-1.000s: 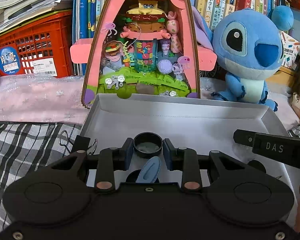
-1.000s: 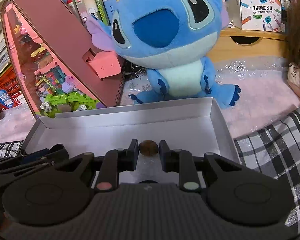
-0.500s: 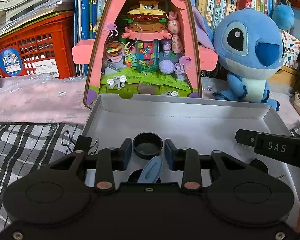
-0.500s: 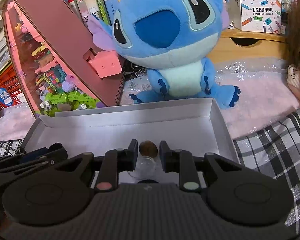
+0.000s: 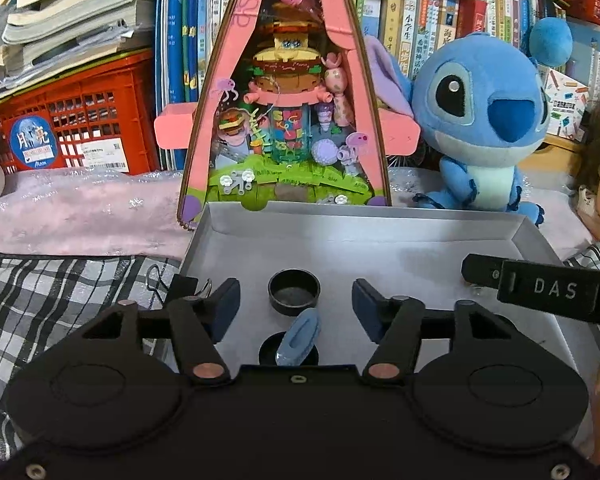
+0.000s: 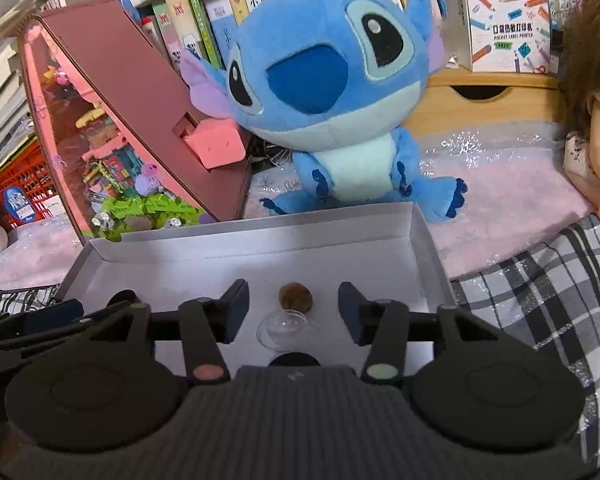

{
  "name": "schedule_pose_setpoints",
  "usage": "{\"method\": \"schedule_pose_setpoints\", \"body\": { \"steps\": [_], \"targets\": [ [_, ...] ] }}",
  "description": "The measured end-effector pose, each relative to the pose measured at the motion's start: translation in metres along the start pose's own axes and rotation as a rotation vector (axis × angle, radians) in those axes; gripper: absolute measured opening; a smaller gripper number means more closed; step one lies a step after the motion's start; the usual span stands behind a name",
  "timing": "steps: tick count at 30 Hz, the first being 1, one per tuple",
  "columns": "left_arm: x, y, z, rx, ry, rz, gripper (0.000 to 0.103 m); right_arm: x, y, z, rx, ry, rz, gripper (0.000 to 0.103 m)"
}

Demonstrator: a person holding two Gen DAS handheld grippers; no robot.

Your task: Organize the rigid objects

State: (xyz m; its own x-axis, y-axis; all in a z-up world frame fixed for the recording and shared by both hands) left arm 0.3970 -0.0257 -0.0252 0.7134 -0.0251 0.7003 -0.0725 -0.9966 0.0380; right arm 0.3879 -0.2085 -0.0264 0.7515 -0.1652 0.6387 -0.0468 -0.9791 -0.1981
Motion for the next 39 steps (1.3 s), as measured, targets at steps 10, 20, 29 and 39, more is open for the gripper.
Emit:
{"method": "schedule_pose_setpoints", "body": {
  "steps": [10, 20, 29, 39],
  "targets": [
    [-0.004, 0.001, -0.029, 0.004, 0.021, -0.002, 0.076, -0.003, 0.002, -0.03, 0.006, 0.035, -0.006, 0.084],
    [-0.019, -0.01, -0.075, -0.001, 0.052, -0.015, 0.078, -0.015, 0.004, -0.071, -0.007, 0.089, -0.023, 0.092],
    [-0.047, -0.011, -0.12, -0.001, 0.106, 0.022, 0.081, -0.039, 0.004, -0.109, 0.005, 0.13, -0.036, 0.095],
    [-0.101, -0.007, -0.15, -0.028, 0.1, 0.039, 0.081, -0.084, 0.009, -0.149, 0.005, 0.189, -0.046, 0.097]
  ]
}}
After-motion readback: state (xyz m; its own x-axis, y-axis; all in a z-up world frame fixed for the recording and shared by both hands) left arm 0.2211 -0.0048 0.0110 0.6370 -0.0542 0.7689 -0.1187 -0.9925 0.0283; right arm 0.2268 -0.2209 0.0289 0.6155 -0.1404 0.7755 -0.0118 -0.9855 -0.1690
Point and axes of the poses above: each gripper's, at about its wrist camera, not at the fingertips, and z roughly the way its jaws point, y to its right, x to its top, the point moved 7 cm from there along z, roughly the way its jaws point, and after that the axes turned 4 degrees about -y, right-handed, at the moved point
